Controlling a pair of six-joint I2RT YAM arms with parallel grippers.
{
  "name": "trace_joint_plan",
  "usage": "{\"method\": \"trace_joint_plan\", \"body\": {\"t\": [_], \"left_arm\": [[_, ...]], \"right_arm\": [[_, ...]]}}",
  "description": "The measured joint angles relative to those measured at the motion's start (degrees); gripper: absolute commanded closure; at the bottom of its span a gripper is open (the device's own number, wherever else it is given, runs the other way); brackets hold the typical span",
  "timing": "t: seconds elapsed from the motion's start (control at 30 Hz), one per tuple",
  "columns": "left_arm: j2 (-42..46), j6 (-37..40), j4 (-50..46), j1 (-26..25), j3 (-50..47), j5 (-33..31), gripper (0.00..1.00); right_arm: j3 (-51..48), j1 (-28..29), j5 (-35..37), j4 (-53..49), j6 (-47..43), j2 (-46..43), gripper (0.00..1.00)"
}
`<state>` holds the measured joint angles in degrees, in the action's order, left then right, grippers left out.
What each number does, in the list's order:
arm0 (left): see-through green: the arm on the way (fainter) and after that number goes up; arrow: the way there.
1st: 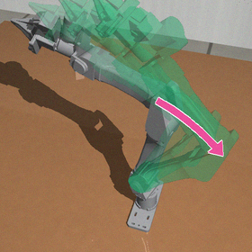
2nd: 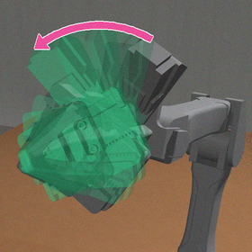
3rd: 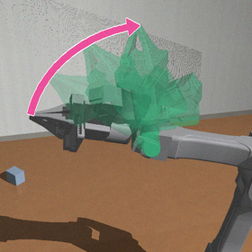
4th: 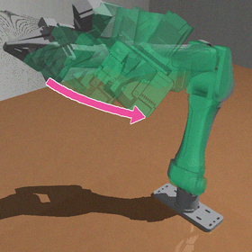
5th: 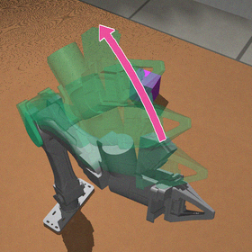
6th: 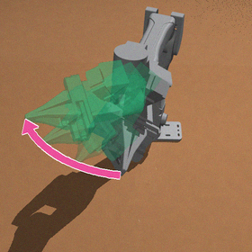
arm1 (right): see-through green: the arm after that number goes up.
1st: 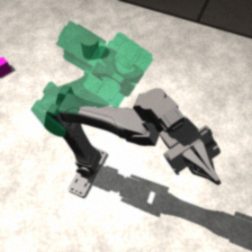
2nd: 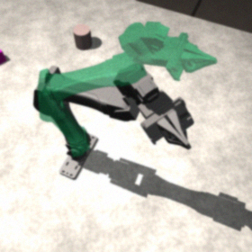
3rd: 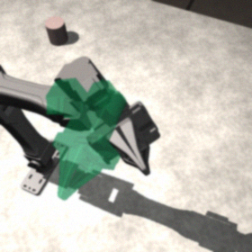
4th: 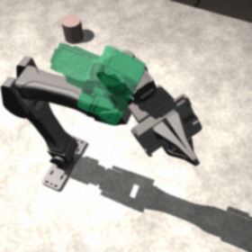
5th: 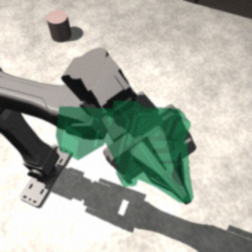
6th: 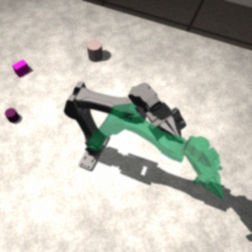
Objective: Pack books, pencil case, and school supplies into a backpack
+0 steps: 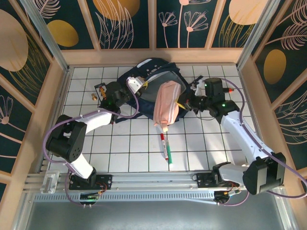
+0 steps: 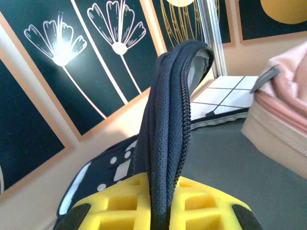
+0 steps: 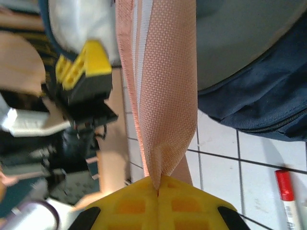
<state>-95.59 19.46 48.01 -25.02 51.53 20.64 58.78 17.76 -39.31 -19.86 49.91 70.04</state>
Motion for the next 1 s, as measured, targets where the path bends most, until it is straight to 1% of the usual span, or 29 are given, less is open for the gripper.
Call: {"method": "trace_joint_plan", "body": {"t": [0.1, 0.23, 0.5, 0.63, 0.73, 0.9, 1.0], "left_arm": [[0.0, 1.57, 2.43, 0.0, -0.7, -0.04, 1.0], [0.0, 3.32, 4.9, 0.17, -0.76, -0.07, 1.0], [0.42, 4.15, 6.62, 0.52, -0.76, 1.22, 1.0], [1.03, 4.13, 7.06, 0.55, -0.76, 1.29, 1.0], [1.16, 4.04, 7.32, 0.55, -0.76, 1.44, 1.0], [1.16, 2.54, 8.37, 0.55, -0.76, 1.7, 1.0], [1.16, 1.86, 8.61, 0.55, -0.76, 1.7, 1.0]], "right_arm": [[-2.25, -1.29, -0.13, 4.59, 7.76, 0.83, 1.0], [-4.33, -1.55, -0.46, 10.49, 16.94, 3.45, 1.0], [-3.17, -1.6, 1.57, 20.17, 28.87, 7.54, 1.0], [-2.91, -1.6, 5.07, 23.28, 33.75, 10.75, 1.0], [-1.36, -1.25, 8.74, 24.57, 36.98, 15.23, 1.0], [5.68, 1.29, 15.52, 27.93, 41.81, 25.2, 1.0], [10.23, 2.84, 19.39, 32.11, 43.56, 30.84, 1.0]]}}
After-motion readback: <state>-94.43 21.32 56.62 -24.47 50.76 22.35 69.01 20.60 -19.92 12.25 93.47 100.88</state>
